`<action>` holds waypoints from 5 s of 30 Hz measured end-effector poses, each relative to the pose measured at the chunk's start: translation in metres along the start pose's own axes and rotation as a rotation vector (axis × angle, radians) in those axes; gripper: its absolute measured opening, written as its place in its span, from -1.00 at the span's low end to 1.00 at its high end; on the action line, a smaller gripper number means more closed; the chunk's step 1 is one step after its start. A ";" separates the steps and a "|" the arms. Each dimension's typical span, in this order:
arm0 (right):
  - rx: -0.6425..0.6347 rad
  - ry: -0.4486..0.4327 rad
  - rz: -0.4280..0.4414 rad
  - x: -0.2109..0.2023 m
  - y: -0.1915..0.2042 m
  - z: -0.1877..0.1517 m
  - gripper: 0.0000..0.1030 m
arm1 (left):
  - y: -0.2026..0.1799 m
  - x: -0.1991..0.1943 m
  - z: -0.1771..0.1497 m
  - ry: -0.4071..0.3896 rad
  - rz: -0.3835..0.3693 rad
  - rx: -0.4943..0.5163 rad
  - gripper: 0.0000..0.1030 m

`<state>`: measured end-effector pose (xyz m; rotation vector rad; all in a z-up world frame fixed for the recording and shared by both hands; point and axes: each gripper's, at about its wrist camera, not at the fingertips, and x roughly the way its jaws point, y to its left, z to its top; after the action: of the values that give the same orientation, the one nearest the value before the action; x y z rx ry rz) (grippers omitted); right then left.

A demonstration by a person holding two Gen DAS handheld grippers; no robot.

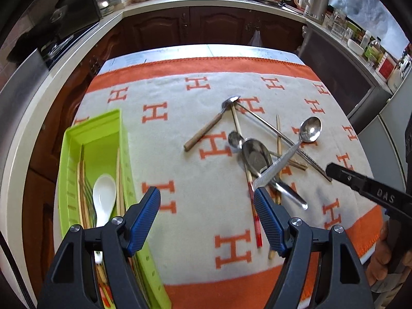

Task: Organize utensils

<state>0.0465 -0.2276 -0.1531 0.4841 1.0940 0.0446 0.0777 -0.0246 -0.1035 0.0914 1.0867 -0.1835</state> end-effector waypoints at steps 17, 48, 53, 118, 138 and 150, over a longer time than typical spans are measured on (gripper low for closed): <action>0.060 0.004 -0.023 0.020 -0.045 0.025 -0.48 | -0.029 0.125 0.102 0.068 0.007 0.105 0.41; 0.055 0.012 -0.015 0.046 -0.057 0.030 -0.48 | 0.007 0.166 0.125 0.071 -0.229 -0.166 -0.85; 0.052 0.009 -0.027 0.045 -0.056 0.030 -0.48 | 0.022 0.168 0.121 0.056 -0.282 -0.260 -0.96; -0.325 -0.181 0.390 -0.044 0.167 0.010 -0.95 | 0.177 -0.053 -0.088 -0.112 0.163 -0.482 -0.04; -0.651 -0.054 0.159 0.066 0.298 -0.042 -0.95 | 0.233 -0.023 -0.130 -0.101 0.099 -0.596 -0.03; -0.759 0.015 0.030 0.150 0.334 -0.045 -0.95 | 0.240 -0.014 -0.130 -0.069 0.125 -0.609 0.28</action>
<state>0.1454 0.1281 -0.1625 -0.1835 0.9976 0.4725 0.0043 0.2338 -0.1554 -0.3899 1.0247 0.2582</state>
